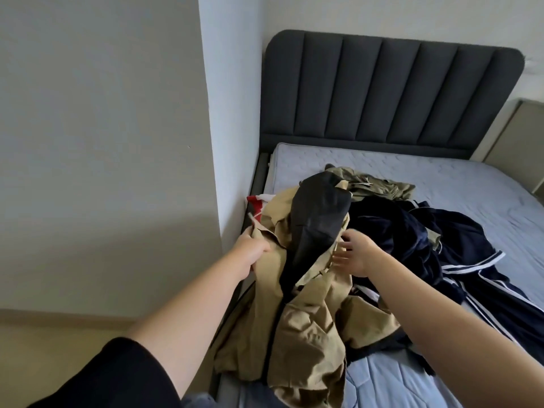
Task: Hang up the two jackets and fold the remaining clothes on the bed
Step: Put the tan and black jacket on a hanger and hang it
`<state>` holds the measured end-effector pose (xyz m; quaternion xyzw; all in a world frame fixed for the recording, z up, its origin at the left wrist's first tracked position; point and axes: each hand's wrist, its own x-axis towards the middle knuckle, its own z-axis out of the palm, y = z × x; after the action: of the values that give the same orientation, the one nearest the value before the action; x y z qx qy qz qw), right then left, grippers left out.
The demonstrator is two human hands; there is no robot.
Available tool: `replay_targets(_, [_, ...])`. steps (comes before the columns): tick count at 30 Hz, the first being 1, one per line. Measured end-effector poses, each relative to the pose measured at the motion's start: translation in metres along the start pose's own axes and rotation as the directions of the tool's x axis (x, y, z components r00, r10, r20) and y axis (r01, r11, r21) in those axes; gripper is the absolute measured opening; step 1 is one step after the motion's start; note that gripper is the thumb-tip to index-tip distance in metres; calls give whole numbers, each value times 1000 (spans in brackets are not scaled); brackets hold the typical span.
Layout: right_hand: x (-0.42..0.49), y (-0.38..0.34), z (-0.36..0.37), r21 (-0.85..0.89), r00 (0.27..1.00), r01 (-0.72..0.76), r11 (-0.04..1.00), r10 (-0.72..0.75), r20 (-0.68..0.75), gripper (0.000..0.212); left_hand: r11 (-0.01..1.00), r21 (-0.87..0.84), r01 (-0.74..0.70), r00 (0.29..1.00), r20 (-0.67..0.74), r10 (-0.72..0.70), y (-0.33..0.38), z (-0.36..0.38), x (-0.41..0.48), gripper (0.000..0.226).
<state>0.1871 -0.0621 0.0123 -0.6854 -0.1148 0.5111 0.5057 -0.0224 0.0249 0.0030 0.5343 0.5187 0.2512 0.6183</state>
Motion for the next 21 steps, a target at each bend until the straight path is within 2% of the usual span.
replay_targets(1, [4,0,-2,98,1000,3,995,0,-28,27,1000,20,10,999,36,-11,-1,0,-2,67])
replay_targets(3, [5,-1,2,121,1000,3,993,-6,24,37,998,42,39,994,103,-43,1,0,-6,66])
replay_targets(5, [7,6,14,69,997,27,997,-31,66,32,997,64,48,987,149,-57,2,-2,-10,65])
replay_targets(7, [10,10,29,25,996,93,995,-93,14,25,992,122,34,987,155,-53,2,-6,-12,62])
replay_targets(9, [9,10,41,-118,979,189,975,-197,-61,34,976,220,3,996,82,-21,2,-10,-14,52])
replay_targets(10, [8,8,46,-224,969,223,949,-240,-53,37,967,254,-20,999,32,13,2,-13,-14,44])
replay_targets(12, [1,4,56,-323,957,284,903,-288,38,39,960,271,-71,995,-44,86,1,-21,-13,20])
replay_targets(16, [-25,-7,81,-202,910,387,900,-337,243,41,981,156,-112,989,-80,126,4,-44,-13,27])
replay_targets(18, [-38,-14,99,-178,869,459,870,-399,293,40,986,123,-108,994,-21,112,9,-56,-19,27])
replay_targets(20, [-50,-20,119,-156,847,495,855,-434,307,35,997,-10,-72,980,183,73,16,-68,-29,39])
replay_targets(21, [-56,-23,129,-149,842,505,850,-447,303,31,995,-89,-54,952,296,78,18,-75,-33,44])
